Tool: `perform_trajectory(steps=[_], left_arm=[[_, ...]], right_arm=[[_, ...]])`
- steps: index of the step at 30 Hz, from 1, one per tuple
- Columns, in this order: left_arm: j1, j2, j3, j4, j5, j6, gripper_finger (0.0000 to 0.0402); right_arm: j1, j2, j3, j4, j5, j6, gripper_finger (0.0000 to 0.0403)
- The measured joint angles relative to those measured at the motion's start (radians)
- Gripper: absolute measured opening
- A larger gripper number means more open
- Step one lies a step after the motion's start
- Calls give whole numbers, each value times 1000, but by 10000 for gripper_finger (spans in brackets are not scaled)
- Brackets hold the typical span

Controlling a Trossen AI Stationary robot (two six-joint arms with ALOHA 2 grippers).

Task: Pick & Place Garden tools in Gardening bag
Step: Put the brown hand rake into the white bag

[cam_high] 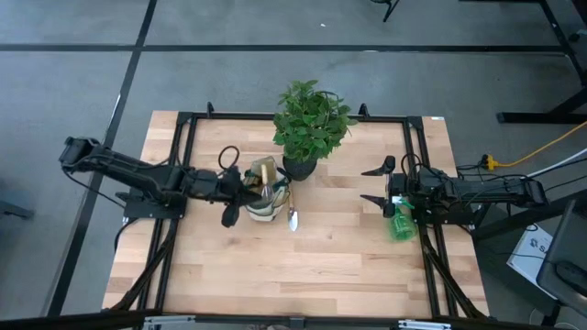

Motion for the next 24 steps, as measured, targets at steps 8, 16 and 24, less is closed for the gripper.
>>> perform_trajectory(steps=[8,16,24], left_arm=[[61,-20,0,-98,76,79,6],[150,-20,0,-105,177,151,6],[250,-20,0,-140,306,258,6]], right_arm=[[0,0,0,0,0,0,341],[0,0,0,0,0,0,341],[0,0,0,0,0,0,341]])
